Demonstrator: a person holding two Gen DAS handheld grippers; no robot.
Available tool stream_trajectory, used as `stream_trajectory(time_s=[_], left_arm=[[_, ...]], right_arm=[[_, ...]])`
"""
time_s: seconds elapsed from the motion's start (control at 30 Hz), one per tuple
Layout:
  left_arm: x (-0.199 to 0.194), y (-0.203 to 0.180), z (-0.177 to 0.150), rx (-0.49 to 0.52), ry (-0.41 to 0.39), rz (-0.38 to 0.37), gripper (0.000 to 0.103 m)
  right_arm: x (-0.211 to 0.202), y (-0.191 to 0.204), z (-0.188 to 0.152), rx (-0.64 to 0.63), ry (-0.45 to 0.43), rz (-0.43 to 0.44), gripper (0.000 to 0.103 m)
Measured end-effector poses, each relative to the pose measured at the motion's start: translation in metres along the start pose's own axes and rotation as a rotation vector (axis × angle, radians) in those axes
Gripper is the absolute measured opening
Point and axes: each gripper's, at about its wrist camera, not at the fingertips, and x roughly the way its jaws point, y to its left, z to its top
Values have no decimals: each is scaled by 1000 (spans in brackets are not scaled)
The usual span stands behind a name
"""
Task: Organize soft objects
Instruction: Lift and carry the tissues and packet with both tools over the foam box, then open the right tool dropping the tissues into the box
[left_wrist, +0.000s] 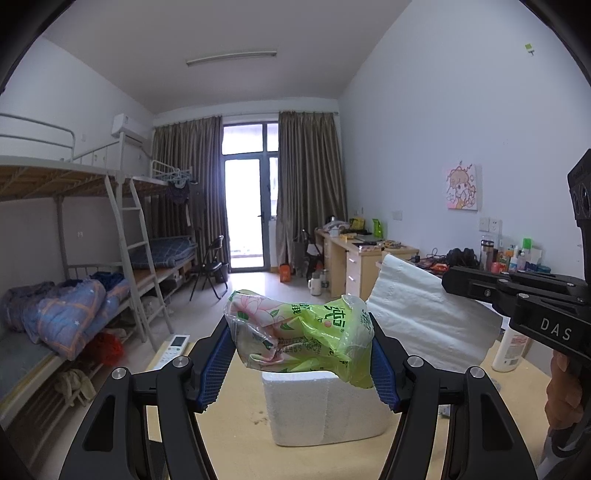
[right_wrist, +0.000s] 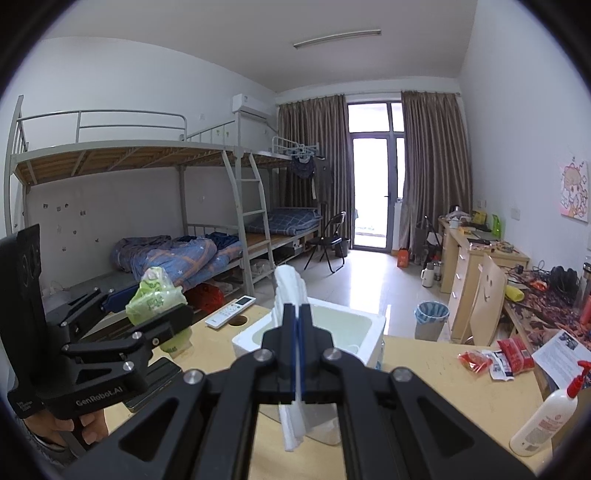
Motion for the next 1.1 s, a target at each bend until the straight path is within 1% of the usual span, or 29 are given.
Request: stream_trajectory(time_s=[0.4,0.67,0.93,1.1], left_arm=[[32,10,-2,-5,18,3,67],[50,17,0,-9,23,15,67],[64,20,-1,-11,28,30,67],[71,23,-4,-14,41,42,67]], right_arm=[[31,-10,14,-9,3,-14,3],[54,-13,15,-18,25,-8,3],[76,-16,17,-19,25,7,3],[95,-18,15,-9,48,16,3]])
